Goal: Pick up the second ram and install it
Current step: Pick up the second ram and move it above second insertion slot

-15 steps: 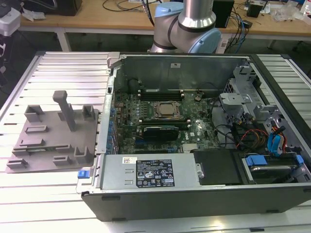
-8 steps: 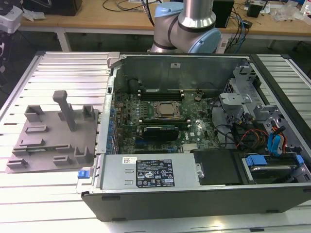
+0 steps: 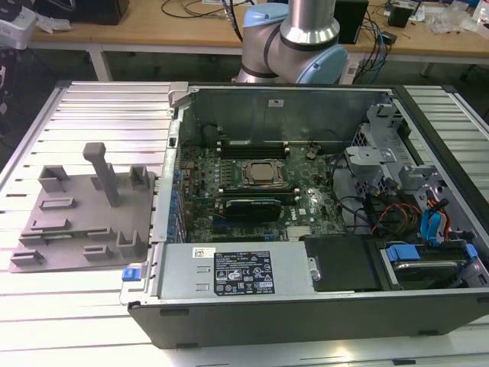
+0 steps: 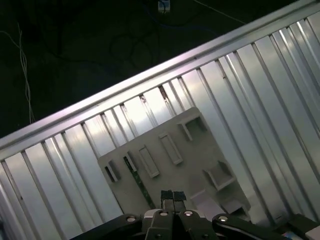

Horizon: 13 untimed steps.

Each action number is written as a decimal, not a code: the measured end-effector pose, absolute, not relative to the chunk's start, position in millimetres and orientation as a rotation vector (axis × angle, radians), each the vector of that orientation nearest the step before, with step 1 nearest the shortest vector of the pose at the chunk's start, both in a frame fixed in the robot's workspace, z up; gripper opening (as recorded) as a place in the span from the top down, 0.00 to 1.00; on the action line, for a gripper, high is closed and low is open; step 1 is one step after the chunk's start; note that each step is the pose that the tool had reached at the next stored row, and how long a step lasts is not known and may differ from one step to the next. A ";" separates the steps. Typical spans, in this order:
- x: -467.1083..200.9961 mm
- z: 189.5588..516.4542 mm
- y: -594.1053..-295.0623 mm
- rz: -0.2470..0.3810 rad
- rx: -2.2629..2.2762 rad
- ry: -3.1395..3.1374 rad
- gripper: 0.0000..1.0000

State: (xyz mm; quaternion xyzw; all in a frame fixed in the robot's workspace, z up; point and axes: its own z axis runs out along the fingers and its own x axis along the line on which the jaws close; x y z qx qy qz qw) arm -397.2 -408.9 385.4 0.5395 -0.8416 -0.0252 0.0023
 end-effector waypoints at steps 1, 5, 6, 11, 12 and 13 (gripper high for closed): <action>-397.2 385.4 -408.9 -0.079 1.701 -2.634 0.92; -397.2 385.4 -408.8 -0.079 1.828 -2.545 0.92; -397.2 385.4 -408.8 -0.079 1.848 -2.530 0.92; -397.2 385.4 -408.9 -0.078 1.926 -2.469 0.92; -397.2 385.4 -408.9 -0.078 1.947 -2.452 0.92; -397.2 385.4 -408.9 -0.078 1.967 -2.435 0.92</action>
